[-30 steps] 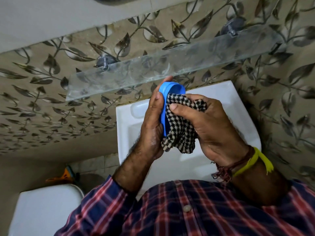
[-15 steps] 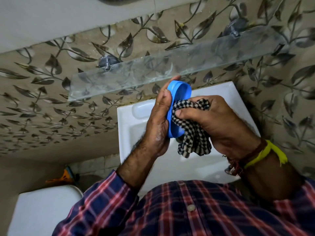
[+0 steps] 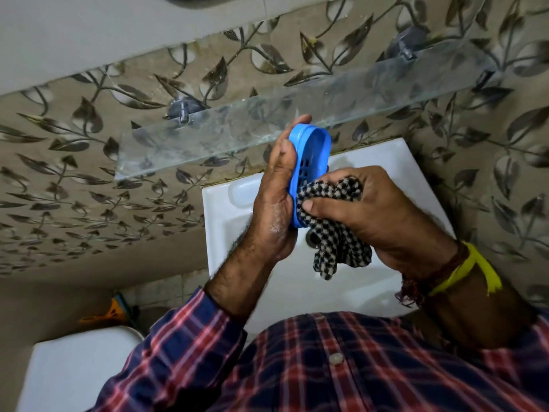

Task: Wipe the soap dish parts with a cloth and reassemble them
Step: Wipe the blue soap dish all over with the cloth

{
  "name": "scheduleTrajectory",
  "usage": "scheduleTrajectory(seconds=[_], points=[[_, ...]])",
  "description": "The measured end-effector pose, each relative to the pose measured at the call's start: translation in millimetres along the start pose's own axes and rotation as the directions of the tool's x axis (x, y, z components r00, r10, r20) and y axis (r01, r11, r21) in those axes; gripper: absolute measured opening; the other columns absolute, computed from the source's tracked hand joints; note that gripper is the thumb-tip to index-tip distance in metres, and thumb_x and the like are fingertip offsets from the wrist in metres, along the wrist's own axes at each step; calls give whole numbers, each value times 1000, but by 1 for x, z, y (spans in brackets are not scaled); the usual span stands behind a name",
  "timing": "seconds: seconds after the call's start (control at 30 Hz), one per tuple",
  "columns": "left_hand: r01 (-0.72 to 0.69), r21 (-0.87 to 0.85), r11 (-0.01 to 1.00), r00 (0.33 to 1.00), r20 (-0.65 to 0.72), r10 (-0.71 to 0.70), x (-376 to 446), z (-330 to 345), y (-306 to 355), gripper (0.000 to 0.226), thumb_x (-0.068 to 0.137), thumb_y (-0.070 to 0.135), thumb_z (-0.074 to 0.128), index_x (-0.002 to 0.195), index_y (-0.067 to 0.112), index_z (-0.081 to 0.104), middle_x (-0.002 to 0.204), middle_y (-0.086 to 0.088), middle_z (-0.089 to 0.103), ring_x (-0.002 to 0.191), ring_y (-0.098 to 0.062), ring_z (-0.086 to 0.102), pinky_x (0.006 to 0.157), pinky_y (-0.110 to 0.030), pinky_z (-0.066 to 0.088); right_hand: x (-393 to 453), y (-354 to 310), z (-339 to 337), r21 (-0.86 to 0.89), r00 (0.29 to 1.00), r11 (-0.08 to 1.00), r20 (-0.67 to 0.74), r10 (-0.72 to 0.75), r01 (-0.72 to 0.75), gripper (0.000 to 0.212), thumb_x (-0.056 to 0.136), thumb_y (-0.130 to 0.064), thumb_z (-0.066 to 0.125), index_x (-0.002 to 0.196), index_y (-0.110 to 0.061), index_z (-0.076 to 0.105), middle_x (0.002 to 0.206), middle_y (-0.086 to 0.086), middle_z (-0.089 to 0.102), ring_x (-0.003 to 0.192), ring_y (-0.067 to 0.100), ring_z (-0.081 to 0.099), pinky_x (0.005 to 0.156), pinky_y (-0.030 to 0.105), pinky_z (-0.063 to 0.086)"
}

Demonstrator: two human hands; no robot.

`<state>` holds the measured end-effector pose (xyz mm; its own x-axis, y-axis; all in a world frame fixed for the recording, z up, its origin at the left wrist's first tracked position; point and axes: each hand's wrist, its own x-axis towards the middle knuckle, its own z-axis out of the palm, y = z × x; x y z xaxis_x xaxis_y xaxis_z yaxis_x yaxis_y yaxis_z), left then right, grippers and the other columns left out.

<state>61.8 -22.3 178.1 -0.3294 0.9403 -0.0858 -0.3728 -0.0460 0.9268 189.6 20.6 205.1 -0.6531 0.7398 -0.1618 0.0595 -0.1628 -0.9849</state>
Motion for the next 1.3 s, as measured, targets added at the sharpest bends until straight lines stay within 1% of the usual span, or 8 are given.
scheduleTrajectory(seconds=[0.17,0.33,0.5,0.8,0.9,1.0,1.13,1.3], points=[[16,-2,1000,1000,14,-16,-3,0,-7,45,102,46,37,142,30,53,145,-18,53,124,-30,54,113,-55,39,4,0,-3,9,1000,1000,-22,-5,5,3,86,0,69,88,2,72,85,30,71,77,48,70,71,64,58],[0,-33,999,1000,-23,-1,1,-2,-2,44,102,44,38,141,29,53,137,-17,53,118,-34,50,106,-57,38,-2,5,0,-83,996,996,82,-36,42,3,85,-1,72,84,-4,74,73,14,74,64,26,71,63,41,61],[34,-56,998,999,6,-34,-3,1,-10,47,101,44,37,142,26,52,147,-23,50,124,-33,51,116,-61,32,1,3,-3,-30,999,999,48,-21,22,6,86,-1,71,87,5,71,81,31,70,67,36,68,65,56,58],[38,-148,988,999,-13,-40,-1,-1,-3,48,100,46,40,142,26,51,148,-29,46,117,-38,47,112,-66,33,2,5,-2,-133,986,982,109,-123,137,3,85,-1,72,87,-3,74,68,6,74,59,18,71,51,29,57],[49,-128,991,997,-51,-56,0,-5,2,46,101,47,44,142,27,53,130,-14,58,102,-29,55,91,-47,47,-2,11,2,-245,964,945,211,-165,215,6,84,-2,75,90,-4,75,66,-13,72,57,0,66,54,11,49],[103,-74,992,986,-126,-112,2,-7,3,49,100,50,46,142,27,57,124,-8,63,91,-21,60,83,-37,49,-3,17,4,-327,953,898,165,-253,295,12,81,-14,80,92,-11,77,78,-7,75,72,8,72,67,21,56],[124,109,986,977,-185,-102,4,-5,6,57,100,56,48,140,16,58,105,-9,61,83,-21,60,80,-36,50,-1,21,14,-336,946,889,21,-324,312,6,80,-16,75,78,-12,71,61,1,70,54,18,69,51,36,56],[-105,522,847,983,-73,168,-3,-19,-5,71,93,75,33,153,37,37,157,-1,45,139,-24,50,116,-47,39,6,14,2,-98,975,986,-167,-147,132,10,77,-13,74,76,-3,71,57,6,65,52,16,60,49,31,54]])
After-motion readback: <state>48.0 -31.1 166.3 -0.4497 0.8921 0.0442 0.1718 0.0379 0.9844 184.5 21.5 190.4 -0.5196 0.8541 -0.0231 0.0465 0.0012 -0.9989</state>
